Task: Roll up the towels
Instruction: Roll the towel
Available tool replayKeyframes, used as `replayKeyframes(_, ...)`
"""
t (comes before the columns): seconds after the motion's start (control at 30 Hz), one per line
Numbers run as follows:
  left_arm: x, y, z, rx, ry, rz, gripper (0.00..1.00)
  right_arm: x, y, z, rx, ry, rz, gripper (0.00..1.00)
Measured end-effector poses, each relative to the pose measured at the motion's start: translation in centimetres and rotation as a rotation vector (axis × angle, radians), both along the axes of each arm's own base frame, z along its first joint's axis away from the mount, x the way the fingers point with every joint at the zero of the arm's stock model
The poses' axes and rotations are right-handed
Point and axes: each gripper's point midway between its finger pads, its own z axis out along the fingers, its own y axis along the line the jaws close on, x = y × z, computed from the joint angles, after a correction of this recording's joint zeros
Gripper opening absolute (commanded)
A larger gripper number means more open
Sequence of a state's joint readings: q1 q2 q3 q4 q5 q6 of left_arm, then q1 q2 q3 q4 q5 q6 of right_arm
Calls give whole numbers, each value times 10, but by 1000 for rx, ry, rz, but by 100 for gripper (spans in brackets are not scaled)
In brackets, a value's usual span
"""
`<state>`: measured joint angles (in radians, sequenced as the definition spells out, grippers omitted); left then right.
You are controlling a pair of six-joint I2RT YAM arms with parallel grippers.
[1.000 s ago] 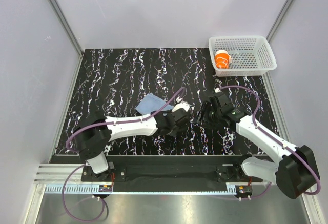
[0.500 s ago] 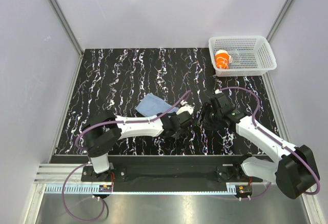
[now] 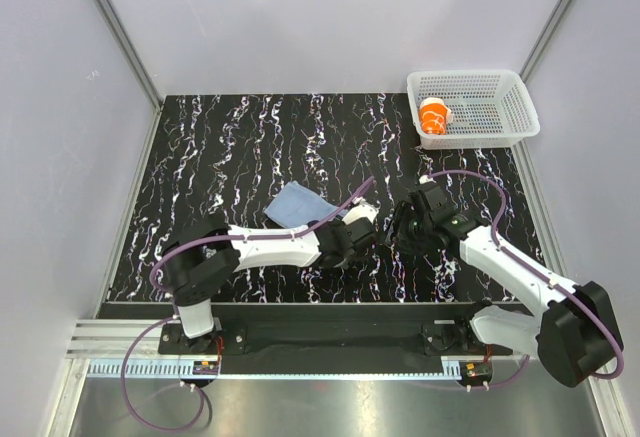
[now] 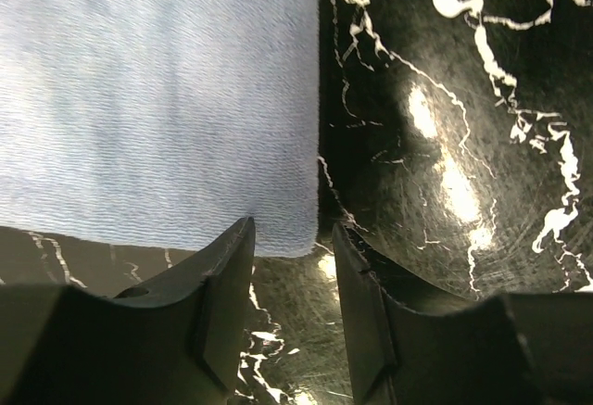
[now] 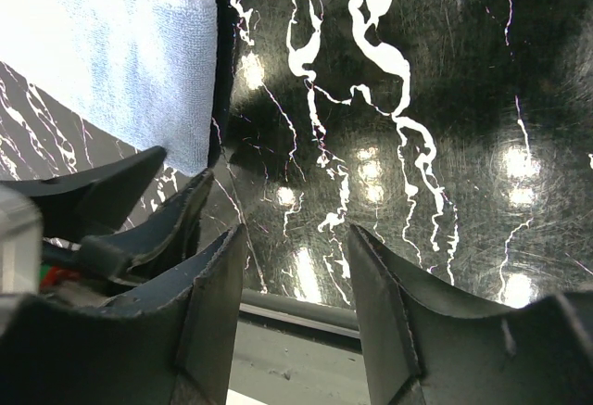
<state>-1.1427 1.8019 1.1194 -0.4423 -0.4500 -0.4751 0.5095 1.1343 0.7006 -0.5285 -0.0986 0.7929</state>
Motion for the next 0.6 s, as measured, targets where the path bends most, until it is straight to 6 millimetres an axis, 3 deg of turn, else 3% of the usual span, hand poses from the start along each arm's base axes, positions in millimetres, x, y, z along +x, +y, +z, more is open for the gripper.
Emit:
replayKeyframes(0.33,3,-1,3,3,-22,-8,44,0,2,-6,-4,24,5,54)
replayKeyframes(0.6,1,-4,-11,-1,-8,-16,40,-1,3,-6,1,26,10,54)
